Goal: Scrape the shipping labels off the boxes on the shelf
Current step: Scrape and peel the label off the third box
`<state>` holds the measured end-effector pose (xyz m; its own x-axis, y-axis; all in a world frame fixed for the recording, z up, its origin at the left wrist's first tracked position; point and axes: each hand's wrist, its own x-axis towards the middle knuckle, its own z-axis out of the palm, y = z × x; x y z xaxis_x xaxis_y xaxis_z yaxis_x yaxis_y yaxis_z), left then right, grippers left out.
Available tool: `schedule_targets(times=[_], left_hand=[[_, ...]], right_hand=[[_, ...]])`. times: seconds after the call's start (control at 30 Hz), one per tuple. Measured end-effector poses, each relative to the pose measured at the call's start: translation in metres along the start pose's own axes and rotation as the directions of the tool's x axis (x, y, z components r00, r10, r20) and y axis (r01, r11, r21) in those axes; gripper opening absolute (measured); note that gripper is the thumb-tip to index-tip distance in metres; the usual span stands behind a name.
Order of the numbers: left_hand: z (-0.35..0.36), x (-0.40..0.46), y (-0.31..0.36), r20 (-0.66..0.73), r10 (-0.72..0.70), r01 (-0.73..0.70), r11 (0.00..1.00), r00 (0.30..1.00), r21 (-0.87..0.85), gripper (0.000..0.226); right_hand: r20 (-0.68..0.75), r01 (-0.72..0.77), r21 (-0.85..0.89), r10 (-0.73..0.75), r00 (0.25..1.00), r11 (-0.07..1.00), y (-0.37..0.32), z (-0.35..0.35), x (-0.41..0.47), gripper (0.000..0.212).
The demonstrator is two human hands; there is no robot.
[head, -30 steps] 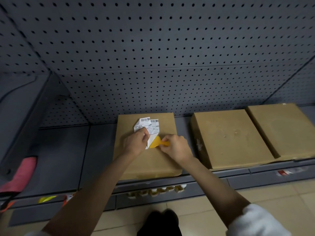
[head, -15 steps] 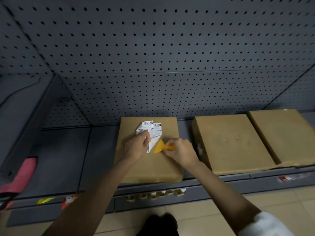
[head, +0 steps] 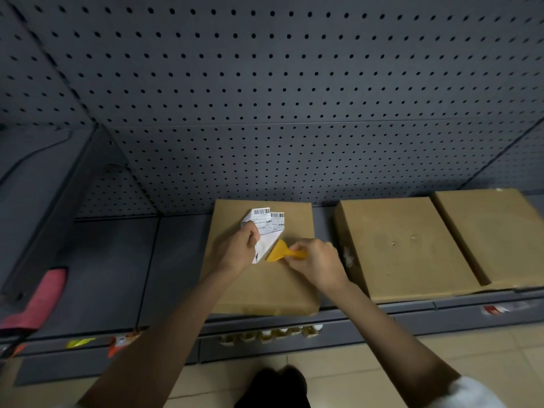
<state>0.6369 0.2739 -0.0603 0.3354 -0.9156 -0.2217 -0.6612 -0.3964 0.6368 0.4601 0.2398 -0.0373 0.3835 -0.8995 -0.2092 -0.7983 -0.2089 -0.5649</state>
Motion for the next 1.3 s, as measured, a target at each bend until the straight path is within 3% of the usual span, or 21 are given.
schedule_targets(times=[0.93, 1.1, 1.3], left_hand=[[-0.006, 0.005, 0.0, -0.019, -0.024, 0.019, 0.971, 1.0, -0.236, 0.021], [0.0, 0.008, -0.004, -0.013, -0.035, 0.03, 0.956, 0.999, -0.293, 0.033], [-0.002, 0.015, -0.004, -0.003, -0.094, 0.087, 0.934, 0.996, -0.347, 0.025]], right_hand=[[0.005, 0.011, -0.009, -0.011, 1.0, 1.0, -0.016, 0.011, 0.014, 0.022], [0.017, -0.003, -0.002, 0.003, 1.0, 1.0, -0.003, 0.002, 0.01, 0.019], [0.005, 0.015, -0.005, -0.015, 1.0, 1.0, -0.017, 0.014, 0.012, 0.022]])
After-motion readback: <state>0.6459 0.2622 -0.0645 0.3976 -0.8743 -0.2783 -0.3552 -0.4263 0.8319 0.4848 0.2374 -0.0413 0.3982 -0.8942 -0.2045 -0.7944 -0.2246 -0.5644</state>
